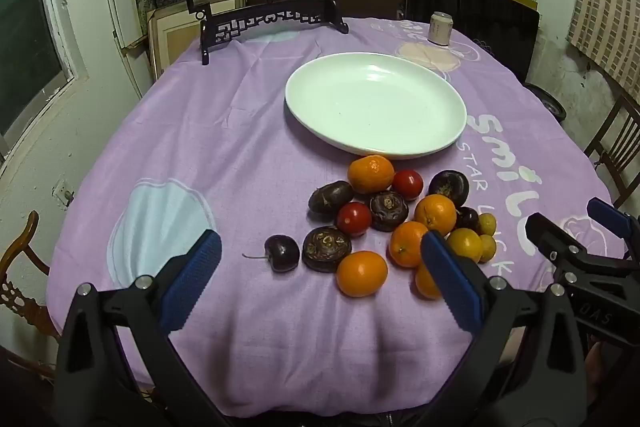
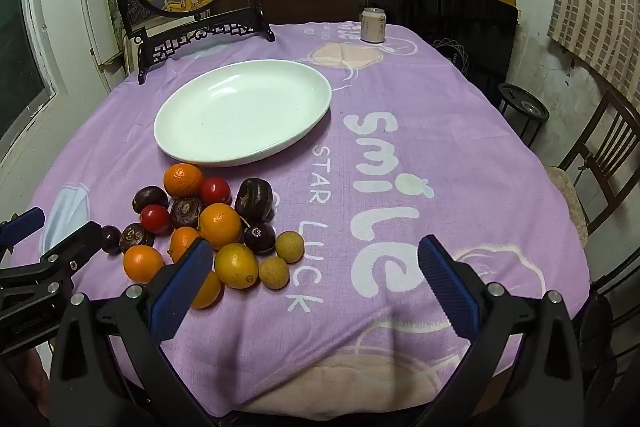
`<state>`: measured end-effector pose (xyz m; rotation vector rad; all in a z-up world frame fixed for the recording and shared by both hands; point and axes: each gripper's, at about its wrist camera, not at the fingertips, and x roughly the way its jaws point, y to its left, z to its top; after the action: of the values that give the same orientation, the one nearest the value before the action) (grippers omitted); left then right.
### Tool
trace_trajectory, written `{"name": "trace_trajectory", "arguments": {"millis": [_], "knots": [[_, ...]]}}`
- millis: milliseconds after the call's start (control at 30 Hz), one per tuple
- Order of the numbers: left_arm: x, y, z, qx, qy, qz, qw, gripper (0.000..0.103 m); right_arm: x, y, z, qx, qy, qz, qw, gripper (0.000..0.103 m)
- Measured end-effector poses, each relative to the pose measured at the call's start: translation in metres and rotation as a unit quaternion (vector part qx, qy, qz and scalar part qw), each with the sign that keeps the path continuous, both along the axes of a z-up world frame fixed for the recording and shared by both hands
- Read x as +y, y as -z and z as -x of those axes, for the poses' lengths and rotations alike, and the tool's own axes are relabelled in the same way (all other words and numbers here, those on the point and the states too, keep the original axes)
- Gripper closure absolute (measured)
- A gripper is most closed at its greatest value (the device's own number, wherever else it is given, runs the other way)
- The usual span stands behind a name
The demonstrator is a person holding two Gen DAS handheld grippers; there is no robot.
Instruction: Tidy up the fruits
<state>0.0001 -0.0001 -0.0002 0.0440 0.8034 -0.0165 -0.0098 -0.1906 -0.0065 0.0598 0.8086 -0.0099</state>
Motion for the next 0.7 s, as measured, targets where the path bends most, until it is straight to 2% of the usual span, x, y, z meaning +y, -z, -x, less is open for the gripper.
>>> {"name": "trace_trajectory", "arguments": {"millis": [700], "knots": [[-0.0010, 0.0015, 0.0008, 0.002, -0.001, 0.002, 1.0000, 0.002, 0.0027, 0.0041, -0.0021, 0.001, 0.000, -0.001, 1.000, 0.001]]}}
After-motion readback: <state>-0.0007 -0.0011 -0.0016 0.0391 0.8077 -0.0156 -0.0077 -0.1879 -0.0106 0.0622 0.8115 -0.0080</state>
